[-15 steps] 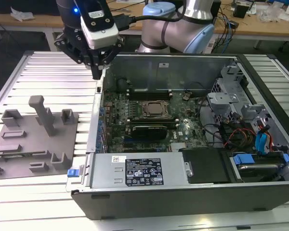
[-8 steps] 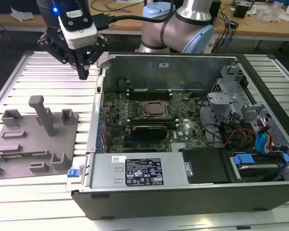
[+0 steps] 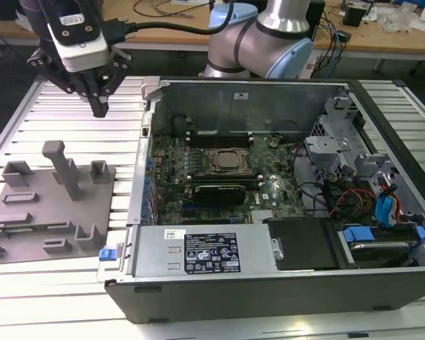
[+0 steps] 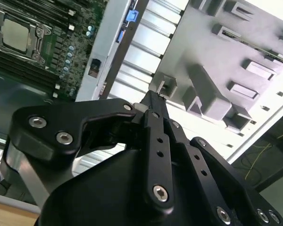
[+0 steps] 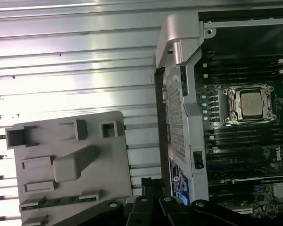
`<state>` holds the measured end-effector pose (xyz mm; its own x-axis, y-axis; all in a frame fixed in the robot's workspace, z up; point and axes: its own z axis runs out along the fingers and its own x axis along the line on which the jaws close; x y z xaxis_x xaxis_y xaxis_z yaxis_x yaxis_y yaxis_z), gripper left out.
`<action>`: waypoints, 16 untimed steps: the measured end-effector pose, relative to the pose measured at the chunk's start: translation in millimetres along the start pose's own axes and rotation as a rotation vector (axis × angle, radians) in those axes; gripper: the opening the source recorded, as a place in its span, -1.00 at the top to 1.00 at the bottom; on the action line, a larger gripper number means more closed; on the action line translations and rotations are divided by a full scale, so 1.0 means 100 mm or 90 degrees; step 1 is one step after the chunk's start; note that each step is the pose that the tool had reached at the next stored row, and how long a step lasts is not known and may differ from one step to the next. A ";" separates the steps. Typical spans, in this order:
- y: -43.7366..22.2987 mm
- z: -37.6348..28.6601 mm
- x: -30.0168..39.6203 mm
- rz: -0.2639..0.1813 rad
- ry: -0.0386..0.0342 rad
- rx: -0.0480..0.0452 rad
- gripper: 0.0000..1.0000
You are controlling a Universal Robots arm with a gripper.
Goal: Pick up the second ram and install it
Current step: 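Reach for the second ram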
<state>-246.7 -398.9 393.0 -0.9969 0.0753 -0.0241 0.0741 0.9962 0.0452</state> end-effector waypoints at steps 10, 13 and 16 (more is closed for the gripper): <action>-0.023 -0.004 0.303 0.000 0.0000 0.0000 0.79; -0.029 -0.005 0.382 0.000 0.0000 0.0000 0.79; -0.032 -0.006 0.430 0.000 0.0000 0.0000 0.79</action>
<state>-289.8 -398.9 392.4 -0.9969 0.0752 -0.0241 0.0741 0.9962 0.0452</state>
